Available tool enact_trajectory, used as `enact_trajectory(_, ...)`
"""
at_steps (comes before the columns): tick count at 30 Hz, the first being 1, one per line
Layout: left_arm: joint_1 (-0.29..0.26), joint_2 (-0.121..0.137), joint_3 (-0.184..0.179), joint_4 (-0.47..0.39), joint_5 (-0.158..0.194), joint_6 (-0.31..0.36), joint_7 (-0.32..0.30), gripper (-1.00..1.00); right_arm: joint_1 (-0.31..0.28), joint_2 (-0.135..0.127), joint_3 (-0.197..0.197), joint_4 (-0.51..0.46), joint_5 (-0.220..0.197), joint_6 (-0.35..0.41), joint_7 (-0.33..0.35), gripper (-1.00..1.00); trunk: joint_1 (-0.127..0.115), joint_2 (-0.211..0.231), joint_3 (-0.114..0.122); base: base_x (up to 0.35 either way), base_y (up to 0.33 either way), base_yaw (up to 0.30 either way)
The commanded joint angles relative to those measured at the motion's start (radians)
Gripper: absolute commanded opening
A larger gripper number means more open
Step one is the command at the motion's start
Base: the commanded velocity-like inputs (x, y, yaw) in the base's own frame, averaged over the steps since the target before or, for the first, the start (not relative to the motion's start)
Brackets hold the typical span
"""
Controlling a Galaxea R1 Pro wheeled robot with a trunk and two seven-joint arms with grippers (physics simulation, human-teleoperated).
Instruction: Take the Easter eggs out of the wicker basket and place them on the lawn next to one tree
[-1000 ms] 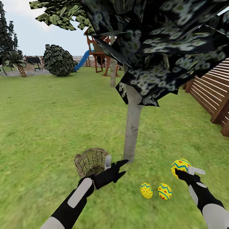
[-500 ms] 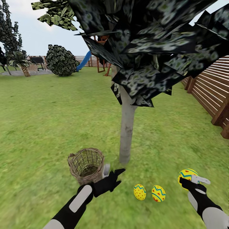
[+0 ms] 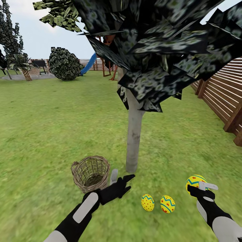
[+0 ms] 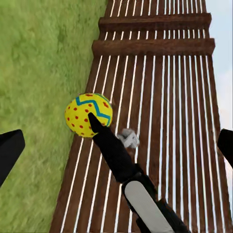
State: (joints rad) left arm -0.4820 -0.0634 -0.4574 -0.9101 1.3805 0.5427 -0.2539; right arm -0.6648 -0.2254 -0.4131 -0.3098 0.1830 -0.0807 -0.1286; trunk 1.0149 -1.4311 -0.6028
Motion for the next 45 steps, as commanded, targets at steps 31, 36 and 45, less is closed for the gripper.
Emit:
enact_trajectory(31, -0.012, -0.017, -0.004, -0.272, 0.008, -0.005, 0.002, 1.00, -0.024, 0.004, 0.060, 0.006, 0.113, -0.053, -0.051, -1.00, 0.100, -0.183, -0.083, 0.000, 0.000, 0.000)
enact_trajectory(36, -0.013, -0.017, -0.004, -0.269, 0.008, -0.004, 0.002, 1.00, -0.024, 0.003, 0.060, 0.006, 0.113, -0.051, -0.051, -1.00, 0.119, -0.218, -0.098, 0.000, 0.000, 0.000)
enact_trajectory(45, -0.013, -0.019, -0.004, -0.265, 0.004, -0.010, 0.005, 1.00, -0.024, 0.004, 0.060, 0.006, 0.113, -0.050, -0.051, -1.00, 0.153, -0.281, -0.126, 0.000, 0.000, 0.000)
